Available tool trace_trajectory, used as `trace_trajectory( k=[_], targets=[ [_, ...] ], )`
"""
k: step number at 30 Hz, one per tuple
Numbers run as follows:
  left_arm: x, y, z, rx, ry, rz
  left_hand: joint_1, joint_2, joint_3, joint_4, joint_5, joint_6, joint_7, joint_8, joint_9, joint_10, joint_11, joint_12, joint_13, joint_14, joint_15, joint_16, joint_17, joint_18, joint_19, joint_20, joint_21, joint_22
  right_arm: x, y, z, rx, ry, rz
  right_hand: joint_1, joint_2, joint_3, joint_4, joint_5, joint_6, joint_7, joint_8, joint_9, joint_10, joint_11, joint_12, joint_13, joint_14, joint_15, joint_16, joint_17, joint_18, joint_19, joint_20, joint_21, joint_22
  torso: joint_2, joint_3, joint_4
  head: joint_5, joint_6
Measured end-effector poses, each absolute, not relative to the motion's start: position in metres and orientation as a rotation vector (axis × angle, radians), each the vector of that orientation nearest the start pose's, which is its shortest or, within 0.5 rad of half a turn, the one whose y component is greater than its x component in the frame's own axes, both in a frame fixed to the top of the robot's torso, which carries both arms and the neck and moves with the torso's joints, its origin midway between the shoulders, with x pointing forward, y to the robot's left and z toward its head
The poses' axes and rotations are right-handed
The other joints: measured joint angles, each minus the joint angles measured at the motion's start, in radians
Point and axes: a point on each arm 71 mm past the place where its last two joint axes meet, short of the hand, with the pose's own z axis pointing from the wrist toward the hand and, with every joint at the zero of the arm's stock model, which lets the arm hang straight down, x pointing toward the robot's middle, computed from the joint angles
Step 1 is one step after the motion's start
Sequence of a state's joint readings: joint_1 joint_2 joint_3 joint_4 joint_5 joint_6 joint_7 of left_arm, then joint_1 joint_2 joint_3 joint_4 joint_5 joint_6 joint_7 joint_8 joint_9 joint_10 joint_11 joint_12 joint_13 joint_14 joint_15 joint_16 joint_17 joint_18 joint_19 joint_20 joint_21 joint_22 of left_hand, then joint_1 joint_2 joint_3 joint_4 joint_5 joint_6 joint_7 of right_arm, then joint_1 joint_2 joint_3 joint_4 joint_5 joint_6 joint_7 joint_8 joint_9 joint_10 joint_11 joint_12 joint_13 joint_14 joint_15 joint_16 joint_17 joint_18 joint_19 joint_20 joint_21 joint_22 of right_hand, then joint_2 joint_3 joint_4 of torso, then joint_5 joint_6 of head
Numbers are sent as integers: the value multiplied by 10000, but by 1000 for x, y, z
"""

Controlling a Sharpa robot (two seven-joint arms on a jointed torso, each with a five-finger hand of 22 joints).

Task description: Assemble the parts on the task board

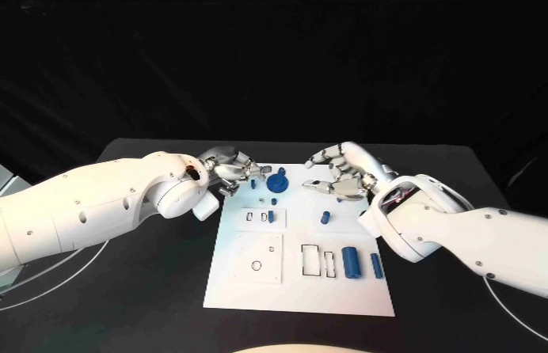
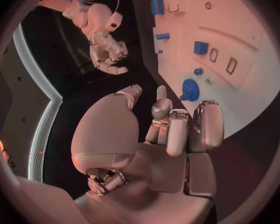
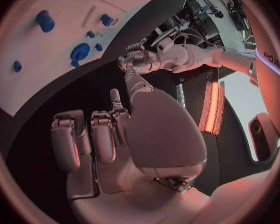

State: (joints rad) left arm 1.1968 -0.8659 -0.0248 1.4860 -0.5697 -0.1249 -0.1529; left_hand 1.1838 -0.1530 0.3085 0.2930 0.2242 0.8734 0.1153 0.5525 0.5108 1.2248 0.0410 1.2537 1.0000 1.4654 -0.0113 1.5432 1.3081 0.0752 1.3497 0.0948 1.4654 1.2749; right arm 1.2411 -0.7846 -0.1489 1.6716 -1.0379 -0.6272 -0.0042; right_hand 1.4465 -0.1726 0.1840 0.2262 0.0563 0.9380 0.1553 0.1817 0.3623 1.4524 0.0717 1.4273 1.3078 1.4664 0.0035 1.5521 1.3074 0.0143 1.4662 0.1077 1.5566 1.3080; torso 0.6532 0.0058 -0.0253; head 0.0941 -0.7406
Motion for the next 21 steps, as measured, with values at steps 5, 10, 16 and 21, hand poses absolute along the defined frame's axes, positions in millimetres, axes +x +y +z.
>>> trace_trajectory(
  k=[5,10,16,21],
  targets=[
    [486,216,-214,-5850,21741,-8551,-435,101,-336,5,0,100,-118,543,607,267,-163,238,355,16,-157,24,0,0,159,-159,25,172,454,-166,-169,2990,15288,10323,0,0,0,0,0,0,0,39,12,0,0,0,0,0,0,0,0,0,0,0,-35,-1,-66,36,-25,42,-43],
    [488,207,-217,-4503,22669,-7012,-923,212,-672,24,-42,23,-247,830,1049,317,-213,242,448,15,-226,25,-1,1,214,-214,52,235,459,-179,-165,3701,15178,10319,0,0,0,0,0,0,0,39,12,0,0,0,-1,0,0,0,-1,0,0,0,-35,-1,-102,76,-26,76,-100],
    [496,196,-216,-3529,23094,-5675,-921,210,-671,23,-41,23,-247,832,1100,317,-214,242,399,15,-226,24,-2,2,229,-230,52,238,465,-188,-163,4182,15073,10198,0,0,0,0,0,0,0,39,11,0,0,-41,-1,0,0,0,-1,0,0,0,-35,-2,-102,94,-36,113,-150],
    [501,190,-214,-3130,23236,-5052,-921,210,-671,23,-41,14,-256,832,1122,317,-213,242,368,15,-226,24,-2,2,229,-230,52,251,468,-192,-163,4380,15044,10125,0,0,0,0,0,0,0,39,10,-2,2,-41,-2,0,0,0,7,0,0,0,-40,-2,-97,88,-37,126,-198]
  ],
)
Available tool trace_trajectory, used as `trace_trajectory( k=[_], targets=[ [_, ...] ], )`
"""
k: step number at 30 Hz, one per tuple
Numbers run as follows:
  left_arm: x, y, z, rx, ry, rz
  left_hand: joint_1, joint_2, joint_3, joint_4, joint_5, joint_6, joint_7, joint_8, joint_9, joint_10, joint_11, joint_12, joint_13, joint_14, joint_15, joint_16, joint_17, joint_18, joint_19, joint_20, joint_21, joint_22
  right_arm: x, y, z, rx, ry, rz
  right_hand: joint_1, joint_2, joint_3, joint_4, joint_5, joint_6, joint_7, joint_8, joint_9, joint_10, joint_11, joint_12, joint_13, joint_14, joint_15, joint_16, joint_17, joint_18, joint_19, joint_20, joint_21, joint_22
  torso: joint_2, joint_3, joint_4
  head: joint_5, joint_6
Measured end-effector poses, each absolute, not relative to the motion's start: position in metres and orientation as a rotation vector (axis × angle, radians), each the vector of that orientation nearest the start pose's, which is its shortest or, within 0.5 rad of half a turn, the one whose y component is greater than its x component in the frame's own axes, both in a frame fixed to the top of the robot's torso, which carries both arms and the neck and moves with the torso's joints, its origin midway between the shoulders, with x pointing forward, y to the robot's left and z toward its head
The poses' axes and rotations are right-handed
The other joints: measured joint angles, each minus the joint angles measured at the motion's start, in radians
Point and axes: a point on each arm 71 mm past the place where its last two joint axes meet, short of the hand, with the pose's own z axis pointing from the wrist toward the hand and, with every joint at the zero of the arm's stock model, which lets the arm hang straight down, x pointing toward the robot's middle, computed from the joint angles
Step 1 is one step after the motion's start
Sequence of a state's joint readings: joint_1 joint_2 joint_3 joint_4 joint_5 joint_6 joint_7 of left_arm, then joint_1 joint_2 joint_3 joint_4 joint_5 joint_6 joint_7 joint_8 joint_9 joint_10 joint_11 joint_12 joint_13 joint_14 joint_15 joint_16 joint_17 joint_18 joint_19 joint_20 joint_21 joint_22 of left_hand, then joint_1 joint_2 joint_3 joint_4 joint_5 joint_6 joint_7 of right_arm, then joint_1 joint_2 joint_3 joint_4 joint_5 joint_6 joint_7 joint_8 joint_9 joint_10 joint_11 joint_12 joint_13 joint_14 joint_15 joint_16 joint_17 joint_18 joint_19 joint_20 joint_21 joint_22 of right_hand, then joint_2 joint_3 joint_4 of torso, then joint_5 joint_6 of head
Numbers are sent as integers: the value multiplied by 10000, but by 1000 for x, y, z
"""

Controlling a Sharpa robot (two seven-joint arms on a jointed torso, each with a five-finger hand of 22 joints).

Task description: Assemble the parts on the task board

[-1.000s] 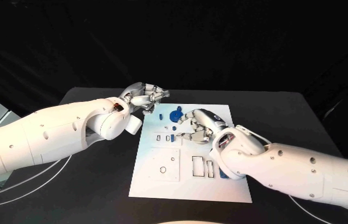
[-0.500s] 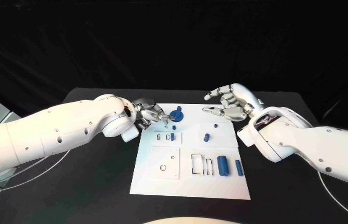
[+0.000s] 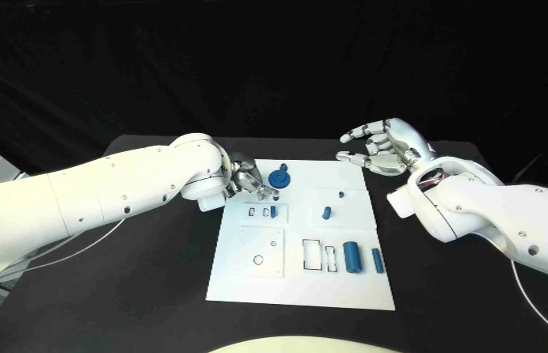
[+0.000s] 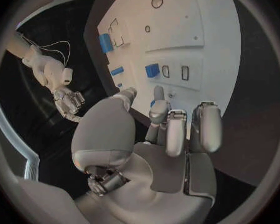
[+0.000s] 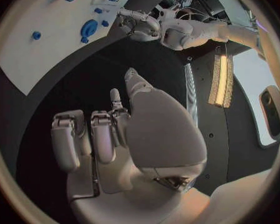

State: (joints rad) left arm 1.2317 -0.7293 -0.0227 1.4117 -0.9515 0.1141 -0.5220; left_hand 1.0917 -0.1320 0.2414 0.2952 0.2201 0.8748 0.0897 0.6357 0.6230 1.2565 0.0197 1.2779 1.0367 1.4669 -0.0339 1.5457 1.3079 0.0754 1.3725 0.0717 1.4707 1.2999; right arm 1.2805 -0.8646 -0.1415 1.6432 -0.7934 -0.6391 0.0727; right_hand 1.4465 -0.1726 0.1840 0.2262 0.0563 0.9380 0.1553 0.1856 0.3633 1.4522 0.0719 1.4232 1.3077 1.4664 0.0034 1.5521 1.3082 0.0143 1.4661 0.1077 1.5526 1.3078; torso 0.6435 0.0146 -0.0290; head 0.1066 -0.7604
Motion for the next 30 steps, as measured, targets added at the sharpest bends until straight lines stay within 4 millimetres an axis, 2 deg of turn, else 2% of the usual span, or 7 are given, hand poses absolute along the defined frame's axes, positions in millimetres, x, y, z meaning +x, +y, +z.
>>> trace_trajectory(
  k=[12,30],
  targets=[
    [504,177,-219,-2369,23818,-4283,-39,40,0,0,1,-83,-9,0,48,0,0,0,-46,0,1,0,-2,1,-1,0,0,20,473,-197,-163,4583,15045,9927,0,0,0,0,0,0,-1,0,-1,-69,-1,-61,-1,0,0,-40,-1,0,0,-1,-75,-2,-4,-17,6,-12,-116],
    [506,167,-228,-1923,24436,-3834,29,108,1,0,1,-133,14,-1,146,-77,0,-37,-89,-1,1,-1,-3,1,-2,1,-1,37,476,-196,-164,4666,15098,9807,0,0,-1,0,0,-1,-1,-1,-3,-135,6,-140,-1,0,0,-40,-4,0,0,-1,-136,-4,3,-12,-5,4,-232]
  ],
)
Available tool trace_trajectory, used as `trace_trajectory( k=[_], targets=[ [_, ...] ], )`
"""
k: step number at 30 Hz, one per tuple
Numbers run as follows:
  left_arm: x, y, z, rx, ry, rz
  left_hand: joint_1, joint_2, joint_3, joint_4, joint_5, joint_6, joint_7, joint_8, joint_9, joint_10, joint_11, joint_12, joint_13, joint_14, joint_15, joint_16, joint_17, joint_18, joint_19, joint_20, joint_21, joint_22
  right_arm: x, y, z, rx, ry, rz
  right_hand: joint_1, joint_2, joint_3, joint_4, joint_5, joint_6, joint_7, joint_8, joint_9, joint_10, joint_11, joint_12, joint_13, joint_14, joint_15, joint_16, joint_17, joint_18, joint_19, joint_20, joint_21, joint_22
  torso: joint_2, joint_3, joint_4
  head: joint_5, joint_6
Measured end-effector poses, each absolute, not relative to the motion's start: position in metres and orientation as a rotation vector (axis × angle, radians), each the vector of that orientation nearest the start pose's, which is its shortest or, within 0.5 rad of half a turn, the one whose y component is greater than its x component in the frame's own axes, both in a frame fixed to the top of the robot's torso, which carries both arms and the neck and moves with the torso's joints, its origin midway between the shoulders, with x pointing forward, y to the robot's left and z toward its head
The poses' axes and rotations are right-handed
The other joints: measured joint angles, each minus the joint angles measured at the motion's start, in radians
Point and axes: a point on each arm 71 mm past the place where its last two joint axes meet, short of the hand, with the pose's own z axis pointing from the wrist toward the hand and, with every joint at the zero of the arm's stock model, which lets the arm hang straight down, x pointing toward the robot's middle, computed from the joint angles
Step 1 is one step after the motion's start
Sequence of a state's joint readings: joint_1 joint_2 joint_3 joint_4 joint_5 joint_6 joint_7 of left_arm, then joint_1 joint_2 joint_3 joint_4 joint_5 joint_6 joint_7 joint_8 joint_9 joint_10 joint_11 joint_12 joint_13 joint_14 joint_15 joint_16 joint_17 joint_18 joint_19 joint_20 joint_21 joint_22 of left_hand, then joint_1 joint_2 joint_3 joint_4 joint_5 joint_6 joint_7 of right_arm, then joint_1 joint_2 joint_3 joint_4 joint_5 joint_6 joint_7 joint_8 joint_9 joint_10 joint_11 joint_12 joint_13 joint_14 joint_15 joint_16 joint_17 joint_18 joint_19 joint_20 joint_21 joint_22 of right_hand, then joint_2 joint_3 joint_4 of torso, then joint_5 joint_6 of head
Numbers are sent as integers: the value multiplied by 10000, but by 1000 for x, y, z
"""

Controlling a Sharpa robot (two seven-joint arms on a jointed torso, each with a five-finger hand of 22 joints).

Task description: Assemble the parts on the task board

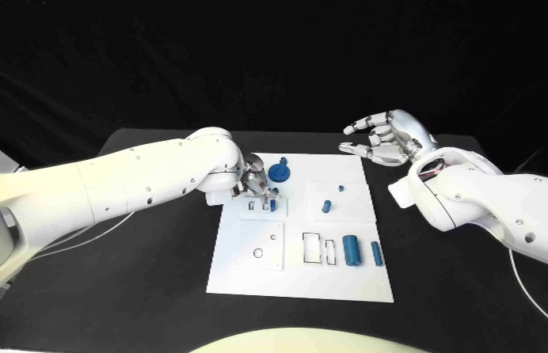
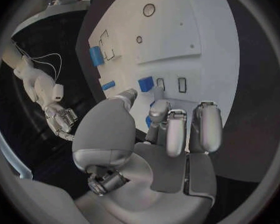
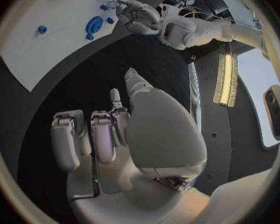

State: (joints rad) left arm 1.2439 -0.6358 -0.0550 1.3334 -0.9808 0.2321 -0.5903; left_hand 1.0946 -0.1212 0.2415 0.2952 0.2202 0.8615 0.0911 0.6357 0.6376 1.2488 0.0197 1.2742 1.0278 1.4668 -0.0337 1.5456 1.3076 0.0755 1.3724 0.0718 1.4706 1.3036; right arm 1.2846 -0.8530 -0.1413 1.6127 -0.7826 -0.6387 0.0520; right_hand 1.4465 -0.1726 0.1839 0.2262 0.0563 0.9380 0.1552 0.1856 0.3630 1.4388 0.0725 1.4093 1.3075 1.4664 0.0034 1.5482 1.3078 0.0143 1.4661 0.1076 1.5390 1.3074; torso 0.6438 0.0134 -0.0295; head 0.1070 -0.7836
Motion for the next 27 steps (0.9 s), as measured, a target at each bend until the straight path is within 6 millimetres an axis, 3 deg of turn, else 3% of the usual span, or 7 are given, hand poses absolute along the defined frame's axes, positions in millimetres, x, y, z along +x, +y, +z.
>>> trace_trajectory(
  k=[19,24,27],
  targets=[
    [505,162,-232,-1785,24783,-3909,679,282,184,-42,1,-73,-1,0,226,-71,1,0,0,0,1,-4,-1,1,-1,0,0,-2,479,-193,-165,4666,15149,9784,-41,-41,-3,57,0,-72,-3,0,-2,0,-1,0,-1,0,0,0,-2,0,0,0,-46,-1,-14,2,17,-68,-54],
    [505,162,-232,-1863,24822,-4009,1317,404,666,-126,38,-111,-39,0,345,-105,-33,0,47,0,1,-5,-2,1,0,0,0,0,479,-192,-165,4660,15159,9793,-41,-41,-3,57,0,-72,-2,0,-3,1,0,0,-1,0,0,0,-3,0,0,0,-45,5,-17,3,18,-74,-60],
    [505,162,-232,-1996,24843,-4125,1807,354,1218,-176,38,-110,-37,-16,455,-85,-54,0,144,-4,-69,-5,-2,0,-1,0,0,38,479,-192,-165,4656,15159,9800,-41,-41,-30,85,0,-72,-3,0,-3,1,0,0,-1,0,0,0,-3,0,0,0,-45,7,-18,6,22,-78,-60]
  ],
)
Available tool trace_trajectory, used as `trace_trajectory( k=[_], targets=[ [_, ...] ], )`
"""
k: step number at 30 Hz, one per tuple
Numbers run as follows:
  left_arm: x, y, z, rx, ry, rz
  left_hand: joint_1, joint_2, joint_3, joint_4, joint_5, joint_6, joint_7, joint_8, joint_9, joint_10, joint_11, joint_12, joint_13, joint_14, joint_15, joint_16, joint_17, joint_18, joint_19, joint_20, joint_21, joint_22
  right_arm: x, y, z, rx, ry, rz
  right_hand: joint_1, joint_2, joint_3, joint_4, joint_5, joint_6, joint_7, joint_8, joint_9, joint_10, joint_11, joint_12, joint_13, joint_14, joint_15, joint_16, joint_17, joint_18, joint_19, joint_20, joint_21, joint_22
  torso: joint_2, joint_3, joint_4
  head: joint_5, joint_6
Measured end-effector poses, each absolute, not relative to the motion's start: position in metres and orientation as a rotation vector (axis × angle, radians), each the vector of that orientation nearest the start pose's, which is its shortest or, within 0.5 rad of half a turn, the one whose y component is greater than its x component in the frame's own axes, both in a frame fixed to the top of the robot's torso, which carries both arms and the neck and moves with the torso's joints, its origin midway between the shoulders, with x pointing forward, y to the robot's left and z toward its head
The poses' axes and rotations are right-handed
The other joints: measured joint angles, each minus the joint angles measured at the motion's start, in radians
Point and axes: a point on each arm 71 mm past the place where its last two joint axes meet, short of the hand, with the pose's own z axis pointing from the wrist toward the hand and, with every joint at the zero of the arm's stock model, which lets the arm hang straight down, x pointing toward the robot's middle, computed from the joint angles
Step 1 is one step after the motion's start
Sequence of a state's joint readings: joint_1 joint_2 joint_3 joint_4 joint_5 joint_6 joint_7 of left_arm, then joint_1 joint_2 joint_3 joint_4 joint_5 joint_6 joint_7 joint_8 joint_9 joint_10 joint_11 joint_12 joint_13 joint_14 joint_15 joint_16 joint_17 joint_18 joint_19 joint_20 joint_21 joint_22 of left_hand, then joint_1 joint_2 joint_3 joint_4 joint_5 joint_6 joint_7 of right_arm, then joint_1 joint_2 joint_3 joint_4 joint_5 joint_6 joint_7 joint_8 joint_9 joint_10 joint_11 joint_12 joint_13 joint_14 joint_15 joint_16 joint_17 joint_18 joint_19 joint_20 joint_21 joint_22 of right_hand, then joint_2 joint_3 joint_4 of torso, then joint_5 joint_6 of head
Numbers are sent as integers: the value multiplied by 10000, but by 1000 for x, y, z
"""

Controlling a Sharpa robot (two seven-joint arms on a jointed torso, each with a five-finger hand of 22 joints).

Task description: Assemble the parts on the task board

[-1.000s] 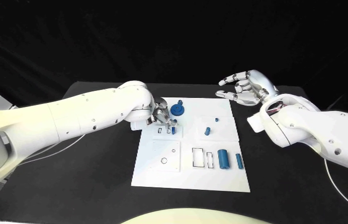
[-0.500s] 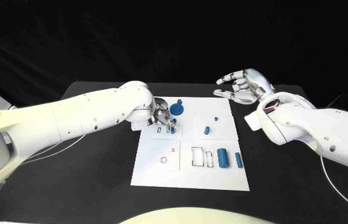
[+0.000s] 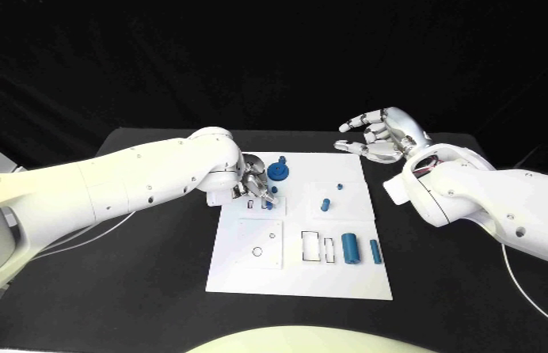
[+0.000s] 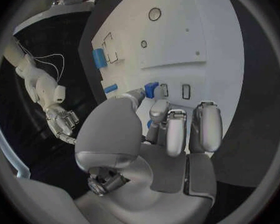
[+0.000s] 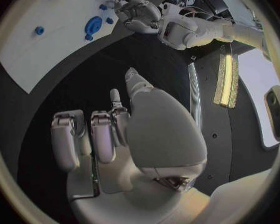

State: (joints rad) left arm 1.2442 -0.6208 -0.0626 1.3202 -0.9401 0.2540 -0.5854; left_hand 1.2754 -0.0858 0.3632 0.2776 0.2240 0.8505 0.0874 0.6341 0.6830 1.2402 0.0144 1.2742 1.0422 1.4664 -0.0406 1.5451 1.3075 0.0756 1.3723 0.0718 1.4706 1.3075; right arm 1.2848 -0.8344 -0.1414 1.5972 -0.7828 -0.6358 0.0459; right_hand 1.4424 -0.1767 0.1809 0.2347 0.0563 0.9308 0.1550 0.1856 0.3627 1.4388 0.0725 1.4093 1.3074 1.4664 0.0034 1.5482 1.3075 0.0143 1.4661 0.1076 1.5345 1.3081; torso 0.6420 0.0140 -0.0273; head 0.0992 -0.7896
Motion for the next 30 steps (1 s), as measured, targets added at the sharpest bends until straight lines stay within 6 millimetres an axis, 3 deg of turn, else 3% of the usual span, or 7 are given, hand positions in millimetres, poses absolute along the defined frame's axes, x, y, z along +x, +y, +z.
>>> trace_trajectory(
  k=[11,16,18,19,20,22,30],
  targets=[
    [506,163,-233,-2468,24966,-4527,353,-301,1535,-126,-34,1,0,-161,185,36,-35,-50,1,6,-5,38,0,0,38,-38,0,1,480,-191,-165,4652,15152,9787,0,0,0,0,0,0,0,0,0,0,0,0,0,0,0,0,-1,0,0,0,1,-1,8,5,1,15,-39],
    [506,165,-233,-2614,24983,-4617,495,-479,1937,239,41,-1,1,-189,233,58,-13,-125,1,6,-5,38,-1,1,38,-38,0,0,481,-192,-166,4657,15148,9767,0,0,0,-1,0,0,0,0,-1,0,0,0,0,0,0,-39,-2,0,0,0,1,-2,8,7,0,37,-53],
    [506,165,-233,-2675,24974,-4651,279,-695,2279,384,107,0,2,-138,726,96,14,-128,6,6,-5,38,-1,1,38,-38,0,0,481,-192,-166,4661,15145,9757,0,0,0,0,0,0,0,0,-1,0,0,0,0,0,0,-38,-2,0,0,0,1,-2,6,7,-1,41,-54],
    [506,166,-233,-2719,24961,-4675,164,-810,2786,-17,116,-1,3,-129,747,113,-1,-128,15,5,-5,38,-1,1,38,-38,0,0,481,-192,-166,4664,15144,9749,0,0,0,0,0,0,0,0,-1,0,0,0,0,0,0,-38,-2,0,0,0,1,-2,6,7,-2,43,-54],
    [506,166,-233,-2751,24947,-4697,40,-867,2818,16,180,0,4,-73,800,185,1,-128,44,6,-5,38,-1,1,57,-18,37,0,481,-192,-166,4666,15143,9744,0,0,0,0,0,0,0,7,-1,0,0,0,0,0,0,-38,-2,0,0,0,1,-2,4,6,-2,43,-54],
    [506,167,-233,-2825,24908,-4754,-177,-924,2856,52,364,4,6,-25,981,253,-36,-128,104,6,-4,77,-1,2,113,-34,70,0,482,-192,-166,4670,15141,9735,0,0,0,0,0,0,0,39,-1,1,0,0,0,0,0,-38,-2,0,0,0,1,-3,0,6,-2,44,-53],
    [502,170,-228,-3198,24496,-5145,-758,-1356,3211,-449,1959,420,-57,26,1197,721,-179,33,472,-10,-97,77,-1,-158,413,-162,232,-1,482,-195,-166,4694,15131,9678,0,0,0,-1,0,1,0,39,-1,1,0,0,0,0,0,-38,6,0,0,0,-30,-4,-7,4,7,68,-54]
  ],
)
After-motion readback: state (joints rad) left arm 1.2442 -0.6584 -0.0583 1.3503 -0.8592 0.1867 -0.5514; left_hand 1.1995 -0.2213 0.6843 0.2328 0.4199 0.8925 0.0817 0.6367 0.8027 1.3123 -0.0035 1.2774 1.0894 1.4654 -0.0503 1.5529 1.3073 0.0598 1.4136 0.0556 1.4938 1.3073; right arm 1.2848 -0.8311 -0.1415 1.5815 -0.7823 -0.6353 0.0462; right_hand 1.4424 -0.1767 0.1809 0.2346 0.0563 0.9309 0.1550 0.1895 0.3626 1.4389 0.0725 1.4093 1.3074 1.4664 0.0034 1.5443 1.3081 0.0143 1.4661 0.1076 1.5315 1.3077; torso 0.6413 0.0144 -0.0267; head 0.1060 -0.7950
